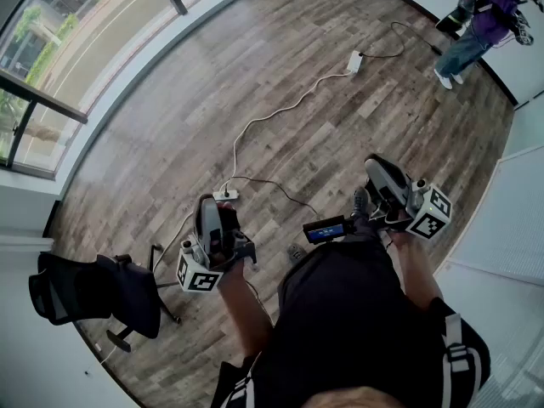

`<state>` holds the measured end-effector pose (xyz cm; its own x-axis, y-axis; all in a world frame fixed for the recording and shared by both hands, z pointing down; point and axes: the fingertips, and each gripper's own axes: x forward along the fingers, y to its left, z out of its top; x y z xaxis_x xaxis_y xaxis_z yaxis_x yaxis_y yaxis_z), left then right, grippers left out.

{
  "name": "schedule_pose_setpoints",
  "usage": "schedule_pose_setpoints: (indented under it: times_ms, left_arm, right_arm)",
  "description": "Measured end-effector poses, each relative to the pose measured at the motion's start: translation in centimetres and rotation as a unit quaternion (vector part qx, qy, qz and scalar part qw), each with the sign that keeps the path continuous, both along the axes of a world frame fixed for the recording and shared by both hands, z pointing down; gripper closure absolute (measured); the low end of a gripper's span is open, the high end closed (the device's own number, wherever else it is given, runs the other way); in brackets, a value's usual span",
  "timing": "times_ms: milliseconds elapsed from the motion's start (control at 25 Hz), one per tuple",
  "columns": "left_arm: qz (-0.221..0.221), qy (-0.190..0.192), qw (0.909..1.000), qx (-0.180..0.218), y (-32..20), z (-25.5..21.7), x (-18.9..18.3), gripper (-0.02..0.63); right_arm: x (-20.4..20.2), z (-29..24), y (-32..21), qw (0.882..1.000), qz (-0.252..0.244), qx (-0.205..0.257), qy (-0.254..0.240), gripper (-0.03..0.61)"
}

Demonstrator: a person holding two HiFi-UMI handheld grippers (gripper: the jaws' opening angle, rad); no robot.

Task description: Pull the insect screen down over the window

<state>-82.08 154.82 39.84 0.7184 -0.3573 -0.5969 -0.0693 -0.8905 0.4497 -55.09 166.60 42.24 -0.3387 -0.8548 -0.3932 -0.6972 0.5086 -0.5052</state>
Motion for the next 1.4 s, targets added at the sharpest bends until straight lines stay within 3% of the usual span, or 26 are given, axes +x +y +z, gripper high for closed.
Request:
schedule_pose_setpoints:
  times_ms: [120, 200, 320, 520, 720, 1000, 1200, 1400]
  left_arm:
    - [0.028, -0.031, 0.9990, -0.015, 0.1, 1.4, 4.0, 0.609]
    - [0.050, -0.057, 0.9966, -0.031, 0.2, 1.5, 11.5, 0.609]
    - [0.077, -0.097, 0.9919, -0.025, 0.9, 0.4, 23.7, 0.609]
    - [0.092, -0.135, 0.9864, -0.015, 1.5, -0.6, 34.3, 0.609]
    - [0.079, -0.166, 0.9825, -0.028, 0.8, 0.5, 38.4, 0.609]
    - [0.089, -0.175, 0.9801, -0.028, -1.6, 1.4, 42.5, 0.609]
    - [0.103, -0.156, 0.9823, -0.013, -6.3, 0.0, 44.8, 0.609]
    - [0.111, -0.109, 0.9878, -0.007, -15.5, 0.1, 48.4, 0.609]
  right_arm:
    - [2.7, 2.7, 1.5, 0.999, 0.028, -0.024, -0.015, 0.571]
    - [9.2, 3.6, 2.4, 0.998, 0.048, -0.037, -0.021, 0.571]
    - [20.2, 3.8, 2.9, 0.997, 0.067, -0.038, -0.027, 0.571]
    - [29.8, 3.8, 2.8, 0.997, 0.072, -0.029, -0.024, 0.571]
    - [34.8, 5.0, 1.8, 0.996, 0.070, -0.039, -0.027, 0.571]
    - [38.3, 6.2, -0.5, 0.992, 0.102, -0.065, -0.037, 0.571]
    - [40.2, 4.5, -4.4, 0.990, 0.123, -0.067, -0.011, 0.571]
    - [42.7, 3.6, -12.9, 0.988, 0.125, -0.089, 0.033, 0.571]
